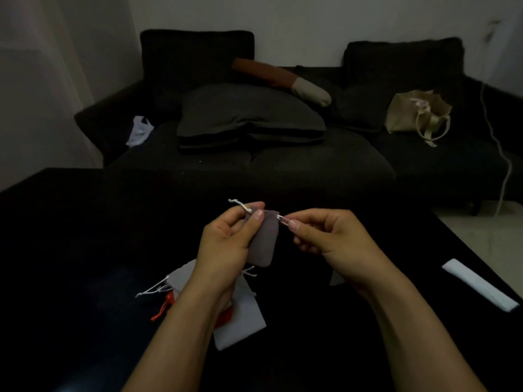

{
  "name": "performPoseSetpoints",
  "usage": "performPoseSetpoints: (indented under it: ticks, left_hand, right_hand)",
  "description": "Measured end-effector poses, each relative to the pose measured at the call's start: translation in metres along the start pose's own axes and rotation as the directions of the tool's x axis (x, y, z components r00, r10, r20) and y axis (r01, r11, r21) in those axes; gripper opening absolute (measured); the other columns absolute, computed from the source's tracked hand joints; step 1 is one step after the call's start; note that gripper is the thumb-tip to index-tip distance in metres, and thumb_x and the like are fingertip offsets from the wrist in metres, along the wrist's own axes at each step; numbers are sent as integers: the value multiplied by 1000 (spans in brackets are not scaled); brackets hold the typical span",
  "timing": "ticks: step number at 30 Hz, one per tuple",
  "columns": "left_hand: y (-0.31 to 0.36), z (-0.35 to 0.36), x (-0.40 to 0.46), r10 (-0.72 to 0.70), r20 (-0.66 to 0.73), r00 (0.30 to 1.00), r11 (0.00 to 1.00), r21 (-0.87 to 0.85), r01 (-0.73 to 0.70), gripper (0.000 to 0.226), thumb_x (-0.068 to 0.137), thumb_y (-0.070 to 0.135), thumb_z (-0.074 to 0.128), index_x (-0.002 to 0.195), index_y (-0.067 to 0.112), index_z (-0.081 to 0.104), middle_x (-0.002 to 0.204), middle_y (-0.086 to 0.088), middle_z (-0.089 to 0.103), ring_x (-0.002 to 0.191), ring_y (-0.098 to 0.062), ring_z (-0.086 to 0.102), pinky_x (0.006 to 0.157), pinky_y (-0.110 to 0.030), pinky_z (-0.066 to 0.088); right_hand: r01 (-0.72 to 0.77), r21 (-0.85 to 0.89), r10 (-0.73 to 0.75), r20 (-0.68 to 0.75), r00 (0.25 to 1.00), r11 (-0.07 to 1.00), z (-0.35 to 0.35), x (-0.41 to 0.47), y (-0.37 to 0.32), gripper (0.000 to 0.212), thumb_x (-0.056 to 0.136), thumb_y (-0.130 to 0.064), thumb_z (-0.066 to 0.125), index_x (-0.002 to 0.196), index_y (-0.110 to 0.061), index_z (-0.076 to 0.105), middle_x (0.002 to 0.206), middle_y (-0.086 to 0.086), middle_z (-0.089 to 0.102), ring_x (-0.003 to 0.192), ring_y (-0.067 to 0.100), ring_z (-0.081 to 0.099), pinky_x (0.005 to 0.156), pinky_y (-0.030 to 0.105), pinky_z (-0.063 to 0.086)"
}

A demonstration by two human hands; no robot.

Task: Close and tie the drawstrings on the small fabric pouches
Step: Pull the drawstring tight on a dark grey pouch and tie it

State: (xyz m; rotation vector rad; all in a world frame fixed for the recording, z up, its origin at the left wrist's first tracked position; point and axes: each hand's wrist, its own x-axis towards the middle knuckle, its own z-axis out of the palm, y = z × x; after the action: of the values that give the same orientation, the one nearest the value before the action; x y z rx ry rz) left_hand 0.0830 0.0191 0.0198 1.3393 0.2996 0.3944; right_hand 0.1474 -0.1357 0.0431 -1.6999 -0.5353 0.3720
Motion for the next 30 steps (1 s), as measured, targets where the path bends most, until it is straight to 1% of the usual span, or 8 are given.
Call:
performPoseSetpoints:
  ticks: [3,6,9,12,15,19,23,30]
  left_hand:
    - [-2,11,5,-11,-19,1000,998,-54,10,20,94,22,60,110,18,72,98,-7,77,92,-17,73,76,-29,53]
    - [-4,20,8,-40,-60,997,985,-169,29,24,94,31,58,98,18,77,104,-8,76,97,-18,72,79,-30,53]
    - [-7,29,10,-62,-84,994,962,-269,37,22,95,25,57,93,17,77,96,-5,78,88,-13,74,70,-23,56]
    - [-8,34,9,-81,-104,991,919,-393,34,20,96,19,55,96,12,74,89,-4,78,77,-8,74,59,-17,55]
    - [-7,40,11,-101,-88,991,888,-458,50,25,98,27,53,103,13,74,92,-3,78,80,-9,74,60,-18,56]
    - [-5,45,14,-101,-65,993,853,-519,53,23,97,27,54,104,14,72,90,-3,78,80,-10,75,60,-21,58]
    - [-13,37,15,-81,-78,994,890,-454,37,23,98,31,53,104,18,71,89,0,78,86,-10,74,67,-24,56]
    - [-16,34,17,-49,-74,996,909,-417,14,25,98,31,52,97,17,73,93,-6,76,86,-14,73,69,-25,56]
  right_hand:
    - [-40,-22,38,-89,995,999,-10,4,3,15,92,-20,64,86,-18,77,68,-5,68,63,3,60,56,11,46]
    - [-29,42,34,-146,989,999,-14,5,6,13,89,-20,68,81,-15,78,67,-2,68,63,7,61,58,17,50]
    - [10,266,58,-244,968,964,-17,6,12,7,84,-15,73,84,-10,78,72,3,70,64,10,63,71,26,58]
    - [50,563,121,-263,957,825,-18,9,14,10,78,-9,71,86,-6,76,71,3,71,62,8,64,74,27,60]
    - [69,701,138,-234,962,709,-18,11,13,16,72,-11,69,87,-5,73,68,2,68,60,6,63,75,27,61]
    - [59,732,162,-227,960,679,-18,14,17,13,75,-22,69,83,-13,73,76,0,70,71,8,66,68,25,57]
    - [10,739,172,-170,970,673,-16,16,20,15,94,-25,57,95,-14,68,104,3,76,86,11,68,74,26,50]
    - [-17,745,193,-150,970,666,-11,13,16,11,93,-19,60,89,-13,67,93,6,76,68,7,62,53,17,48]
